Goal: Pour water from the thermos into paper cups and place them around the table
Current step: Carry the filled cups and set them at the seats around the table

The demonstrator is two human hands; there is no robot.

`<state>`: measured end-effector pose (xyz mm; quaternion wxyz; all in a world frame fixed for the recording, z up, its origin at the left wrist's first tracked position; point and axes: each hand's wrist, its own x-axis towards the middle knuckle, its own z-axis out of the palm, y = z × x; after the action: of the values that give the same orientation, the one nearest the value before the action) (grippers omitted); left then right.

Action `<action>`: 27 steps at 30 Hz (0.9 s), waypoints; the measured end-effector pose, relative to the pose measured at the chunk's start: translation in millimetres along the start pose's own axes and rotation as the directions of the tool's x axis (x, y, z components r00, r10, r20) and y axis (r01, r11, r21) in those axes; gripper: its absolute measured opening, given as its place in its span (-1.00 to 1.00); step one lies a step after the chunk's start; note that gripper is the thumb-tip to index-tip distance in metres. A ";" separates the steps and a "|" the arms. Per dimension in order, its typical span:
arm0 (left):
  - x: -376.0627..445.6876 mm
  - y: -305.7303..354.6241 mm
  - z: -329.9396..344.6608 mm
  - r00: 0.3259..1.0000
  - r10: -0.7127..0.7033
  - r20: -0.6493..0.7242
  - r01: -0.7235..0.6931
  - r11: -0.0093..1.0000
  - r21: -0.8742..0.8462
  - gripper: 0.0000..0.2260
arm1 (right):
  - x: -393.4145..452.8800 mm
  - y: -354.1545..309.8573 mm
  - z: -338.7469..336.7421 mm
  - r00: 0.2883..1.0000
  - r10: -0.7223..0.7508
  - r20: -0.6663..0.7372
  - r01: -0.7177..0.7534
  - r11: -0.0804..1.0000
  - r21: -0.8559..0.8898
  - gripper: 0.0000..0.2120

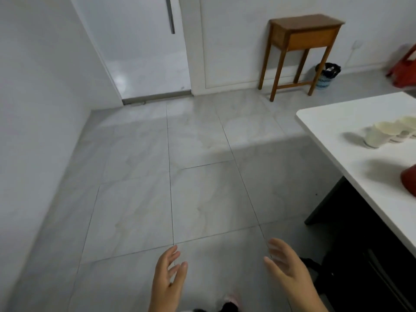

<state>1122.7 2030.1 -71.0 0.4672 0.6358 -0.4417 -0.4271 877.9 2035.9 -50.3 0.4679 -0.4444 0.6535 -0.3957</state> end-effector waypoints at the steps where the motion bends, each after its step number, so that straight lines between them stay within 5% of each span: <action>1: 20.1 4.6 8.0 1.000 -0.014 0.006 0.014 1.000 0.001 -0.69 | 21.2 -6.8 -0.3 1.000 0.011 -0.002 -0.011 1.000 0.008 -0.66; 6: 133.5 13.1 45.4 0.999 -0.050 -0.009 0.050 0.999 0.000 -0.69 | 130.0 -22.6 -2.2 0.991 0.083 -0.101 -0.081 0.996 0.021 -0.61; 12: 333.4 55.8 108.9 0.991 0.031 0.131 -0.036 0.999 0.038 -0.70 | 300.6 -75.0 6.4 0.980 0.041 -0.193 -0.034 0.999 0.038 -0.61; 21: 559.5 111.1 215.9 0.929 0.041 0.368 -0.088 0.990 0.112 -0.69 | 476.8 -115.1 -16.5 0.877 0.222 -0.426 -0.109 0.955 0.274 -0.65; 27: 673.5 135.0 335.8 0.889 0.026 0.456 -0.099 0.986 0.136 -0.70 | 615.2 -124.1 -78.3 0.820 0.254 -0.512 -0.126 0.954 0.271 -0.66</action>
<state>944.8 1286.9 -94.3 0.3141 0.5386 -0.5905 -0.5123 725.6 1422.5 -74.8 0.3486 -0.1907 0.7508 -0.5276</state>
